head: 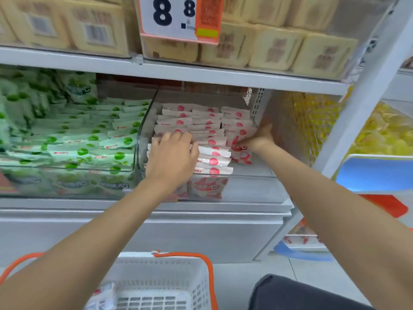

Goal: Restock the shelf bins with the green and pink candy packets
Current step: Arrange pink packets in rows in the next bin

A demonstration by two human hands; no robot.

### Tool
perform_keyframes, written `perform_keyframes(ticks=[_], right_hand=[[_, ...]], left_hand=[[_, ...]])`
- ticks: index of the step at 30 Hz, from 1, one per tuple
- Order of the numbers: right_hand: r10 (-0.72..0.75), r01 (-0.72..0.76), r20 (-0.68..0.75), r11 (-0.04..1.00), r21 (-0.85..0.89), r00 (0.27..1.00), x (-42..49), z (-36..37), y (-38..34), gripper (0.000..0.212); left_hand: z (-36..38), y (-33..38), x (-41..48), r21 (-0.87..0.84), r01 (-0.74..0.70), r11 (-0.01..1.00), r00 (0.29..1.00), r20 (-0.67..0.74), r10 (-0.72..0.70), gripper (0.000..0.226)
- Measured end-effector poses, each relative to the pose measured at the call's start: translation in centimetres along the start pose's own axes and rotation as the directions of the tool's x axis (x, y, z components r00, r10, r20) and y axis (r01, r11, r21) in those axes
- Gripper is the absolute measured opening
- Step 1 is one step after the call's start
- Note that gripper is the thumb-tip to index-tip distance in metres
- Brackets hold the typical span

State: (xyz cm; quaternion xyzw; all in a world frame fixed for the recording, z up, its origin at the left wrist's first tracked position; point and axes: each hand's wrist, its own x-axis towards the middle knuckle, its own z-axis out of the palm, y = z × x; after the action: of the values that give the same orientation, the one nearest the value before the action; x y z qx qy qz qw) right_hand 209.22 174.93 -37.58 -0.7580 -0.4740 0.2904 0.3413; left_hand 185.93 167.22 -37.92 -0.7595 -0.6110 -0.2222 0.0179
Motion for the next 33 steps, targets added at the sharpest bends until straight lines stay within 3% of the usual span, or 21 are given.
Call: perform_keyframes(ticks=[2, 4, 7, 11, 20, 24, 29, 33], right_hand=[[0.068, -0.06, 0.14, 0.996, -0.059, 0.988, 0.6, 0.4, 0.2, 0.1], [0.058, -0.046, 0.221, 0.997, -0.059, 0.974, 1.5, 1.1, 0.4, 0.09], [-0.009, 0.015, 0.134, 0.999, -0.047, 0.991, 1.9, 1.7, 0.1, 0.079], [0.042, -0.041, 0.092, 0.999, -0.009, 0.995, 1.7, 1.4, 0.3, 0.062], [0.003, -0.004, 0.059, 1.0, 0.013, 0.998, 1.3, 2.0, 0.2, 0.083], [0.007, -0.009, 0.091, 1.0, 0.021, 0.996, 1.4, 1.7, 0.5, 0.069], [-0.148, 0.148, -0.035, 0.989, 0.012, 0.988, -0.7, 0.6, 0.0, 0.062], [-0.363, 0.361, -0.18, 0.931, -0.048, 0.914, -6.5, -0.2, -1.9, 0.03]], left_hand=[[0.1, 0.0, -0.1, 0.003, -0.002, 1.0, 1.0, -0.015, 0.002, 0.036], [0.1, 0.0, -0.1, 0.006, 0.006, 1.0, 1.0, -0.017, -0.006, 0.036], [0.2, 0.0, -0.2, 0.005, 0.009, 1.0, 1.0, -0.023, -0.009, 0.036], [0.2, 0.1, -0.3, 0.004, 0.007, 1.0, 1.0, -0.026, -0.007, 0.037], [0.4, 0.1, -0.3, -0.004, 0.001, 1.0, 0.999, -0.047, -0.001, 0.036], [0.3, 0.1, -0.4, -0.019, -0.008, 1.0, 0.998, -0.06, 0.007, 0.036], [-0.2, 0.2, -0.3, -0.081, 0.01, 0.997, 0.996, -0.087, -0.017, 0.031], [-1.7, 1.2, -2.4, -0.236, 0.023, 0.972, 0.972, -0.223, -0.077, 0.018]])
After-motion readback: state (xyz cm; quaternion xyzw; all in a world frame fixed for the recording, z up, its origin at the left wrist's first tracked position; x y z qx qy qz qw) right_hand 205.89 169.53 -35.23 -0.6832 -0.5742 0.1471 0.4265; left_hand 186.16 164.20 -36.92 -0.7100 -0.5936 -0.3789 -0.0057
